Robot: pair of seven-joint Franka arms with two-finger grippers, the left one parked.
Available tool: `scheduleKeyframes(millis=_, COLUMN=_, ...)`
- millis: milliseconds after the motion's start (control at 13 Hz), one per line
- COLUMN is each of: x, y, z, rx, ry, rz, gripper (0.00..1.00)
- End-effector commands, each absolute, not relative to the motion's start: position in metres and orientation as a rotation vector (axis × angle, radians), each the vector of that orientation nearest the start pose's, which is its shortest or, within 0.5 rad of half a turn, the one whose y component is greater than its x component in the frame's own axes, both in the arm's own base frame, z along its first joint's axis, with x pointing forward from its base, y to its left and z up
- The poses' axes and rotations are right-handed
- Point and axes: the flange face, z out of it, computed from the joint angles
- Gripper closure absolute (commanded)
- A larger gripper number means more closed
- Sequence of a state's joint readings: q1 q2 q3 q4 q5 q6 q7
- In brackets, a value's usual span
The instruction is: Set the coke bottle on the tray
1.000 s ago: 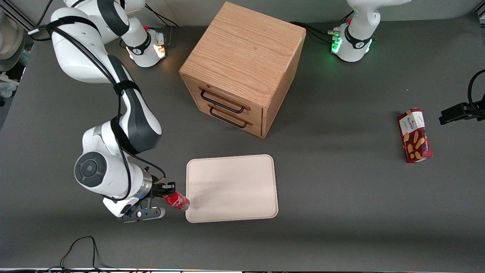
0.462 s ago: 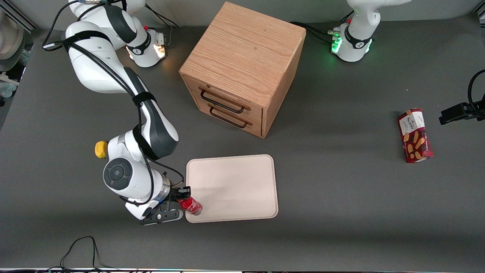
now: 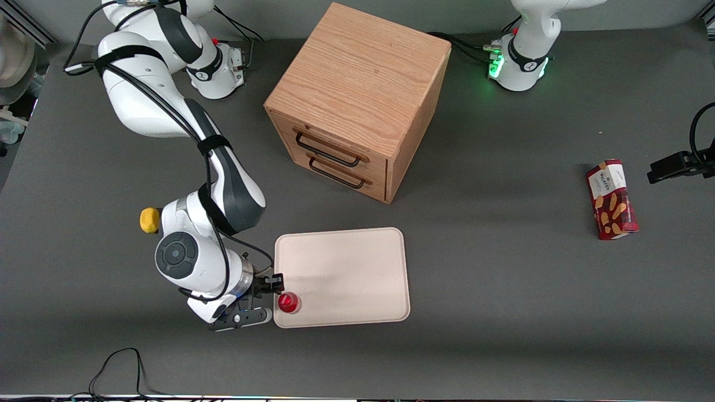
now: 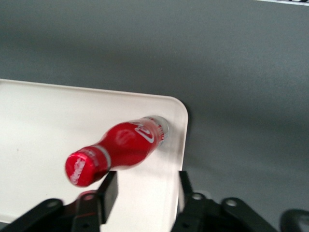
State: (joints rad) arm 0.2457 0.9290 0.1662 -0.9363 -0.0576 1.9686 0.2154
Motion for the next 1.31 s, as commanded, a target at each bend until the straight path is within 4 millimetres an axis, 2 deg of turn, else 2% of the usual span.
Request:
scheduleKeyframes(millis=0, x=0.753, y=0.261, z=0.339, rx=-3.013, ry=-0.223, rz=-0.174, gripper=0.0)
scheduleKeyframes(millis=77, x=0.753, y=0.259, z=0.347, rx=-3.012, ry=-0.218, rz=-0.183, gripper=0.0)
scheduleKeyframes(millis=231, x=0.742, y=0.255, z=0.38, rx=-3.039, ry=-0.243, rz=-0.15, gripper=0.0)
scheduleKeyframes(millis=308, x=0.728, y=0.244, z=0.4, rx=-3.069, ry=-0.243, rz=-0.081, gripper=0.0)
scheduleKeyframes(millis=385, x=0.714, y=0.223, z=0.424, rx=-3.087, ry=-0.22, rz=-0.051, gripper=0.0)
scheduleKeyframes(millis=538, x=0.669, y=0.183, z=0.46, rx=-3.133, ry=-0.193, rz=-0.019, gripper=0.0)
scheduleKeyframes(millis=692, x=0.63, y=0.144, z=0.493, rx=-3.125, ry=-0.084, rz=-0.013, gripper=0.0)
scheduleKeyframes(millis=846, x=0.589, y=0.105, z=0.507, rx=-3.102, ry=0.024, rz=0.015, gripper=0.0)
scheduleKeyframes(millis=1000, x=0.543, y=0.09, z=0.523, rx=-3.097, ry=0.052, rz=-0.017, gripper=0.0)
scheduleKeyframes(millis=1154, x=0.511, y=0.06, z=0.54, rx=-3.091, ry=0.064, rz=-0.027, gripper=0.0)
scheduleKeyframes(millis=1231, x=0.498, y=0.056, z=0.543, rx=-3.093, ry=0.049, rz=-0.033, gripper=0.0)
